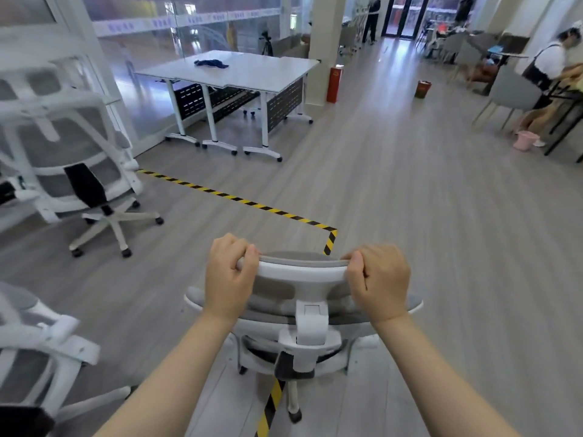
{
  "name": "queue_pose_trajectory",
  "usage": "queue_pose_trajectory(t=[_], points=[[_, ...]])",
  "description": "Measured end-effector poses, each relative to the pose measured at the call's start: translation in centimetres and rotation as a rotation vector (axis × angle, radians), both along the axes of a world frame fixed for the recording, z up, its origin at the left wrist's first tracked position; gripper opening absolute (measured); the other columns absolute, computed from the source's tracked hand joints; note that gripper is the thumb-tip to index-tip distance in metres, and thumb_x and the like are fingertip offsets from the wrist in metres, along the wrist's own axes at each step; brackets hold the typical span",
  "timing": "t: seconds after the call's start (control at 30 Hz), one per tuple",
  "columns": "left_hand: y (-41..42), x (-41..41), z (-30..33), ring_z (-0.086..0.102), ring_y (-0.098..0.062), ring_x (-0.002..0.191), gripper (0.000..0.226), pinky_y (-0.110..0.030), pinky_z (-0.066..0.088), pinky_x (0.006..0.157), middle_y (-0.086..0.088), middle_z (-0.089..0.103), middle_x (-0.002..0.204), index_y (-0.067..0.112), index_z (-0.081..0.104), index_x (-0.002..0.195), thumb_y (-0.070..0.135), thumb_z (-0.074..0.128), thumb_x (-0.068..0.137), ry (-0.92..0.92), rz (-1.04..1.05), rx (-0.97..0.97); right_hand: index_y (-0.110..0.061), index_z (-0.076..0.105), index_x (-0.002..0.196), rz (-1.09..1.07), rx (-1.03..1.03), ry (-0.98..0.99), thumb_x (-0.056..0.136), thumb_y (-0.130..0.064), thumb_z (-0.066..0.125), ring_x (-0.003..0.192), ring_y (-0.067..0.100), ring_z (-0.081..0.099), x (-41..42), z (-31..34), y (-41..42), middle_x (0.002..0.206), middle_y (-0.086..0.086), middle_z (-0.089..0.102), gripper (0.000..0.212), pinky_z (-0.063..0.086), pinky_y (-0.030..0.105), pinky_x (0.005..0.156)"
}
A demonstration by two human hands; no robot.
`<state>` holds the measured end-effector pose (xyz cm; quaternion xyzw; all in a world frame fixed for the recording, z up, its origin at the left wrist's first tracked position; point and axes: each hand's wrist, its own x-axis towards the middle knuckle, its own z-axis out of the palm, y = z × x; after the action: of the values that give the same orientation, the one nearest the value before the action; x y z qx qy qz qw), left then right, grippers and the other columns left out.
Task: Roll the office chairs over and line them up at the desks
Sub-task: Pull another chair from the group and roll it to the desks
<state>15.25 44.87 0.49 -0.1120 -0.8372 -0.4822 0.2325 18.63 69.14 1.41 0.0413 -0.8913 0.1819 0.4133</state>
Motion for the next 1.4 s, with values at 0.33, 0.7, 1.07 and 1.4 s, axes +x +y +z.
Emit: queue_pose_trajectory(t=[0.33,0.7,1.07,1.4], points=[[-4.8,-12.1,-0.2,0.045,-0.014,0.075,0.041,-0.027,0.036,0.071,0.005,0.050,0.066,0.012,0.066,0.066,0.027,0.040,0.094,0.127,0.145,-0.007,-0.011,0.063,0.058,0.219,-0.108,0.065,0.089,-0.017,0.037,0.061,0.020,0.046,-17.0,-0.3,-4.4,0.059,-0.002,0.057,0.041,0.029,0.027,0.068],[-11.2,-24.0,-0.1,0.048,-0.018,0.069,0.043,-0.042,0.038,0.066,0.000,0.054,0.062,0.009,0.067,0.065,0.022,0.037,0.094,0.192,0.352,-0.056,-0.009,0.062,0.056,0.624,-0.212,-0.026,0.085,-0.016,0.041,0.057,0.019,0.048,-35.6,0.0,-9.5,0.056,-0.001,0.052,0.037,0.040,0.036,0.060],[-14.9,-33.2,0.8,0.051,-0.011,0.073,0.028,-0.018,0.040,0.070,0.004,0.055,0.075,0.013,0.063,0.070,0.028,0.047,0.087,0.078,0.573,0.132,-0.008,0.065,0.062,1.006,-0.391,-0.286,0.087,-0.014,0.040,0.071,0.018,0.055,-52.5,-0.1,-15.4,0.066,0.002,0.060,0.035,0.045,0.038,0.066],[-19.9,-39.6,-0.2,0.049,-0.009,0.066,0.036,-0.017,0.039,0.063,-0.006,0.055,0.070,0.005,0.058,0.070,0.035,0.041,0.083,0.006,0.681,0.337,-0.002,0.056,0.072,1.062,-0.750,-0.644,0.081,-0.030,0.041,0.070,0.016,0.047,-62.8,-0.8,-22.1,0.073,0.014,0.052,0.033,0.037,0.024,0.062]])
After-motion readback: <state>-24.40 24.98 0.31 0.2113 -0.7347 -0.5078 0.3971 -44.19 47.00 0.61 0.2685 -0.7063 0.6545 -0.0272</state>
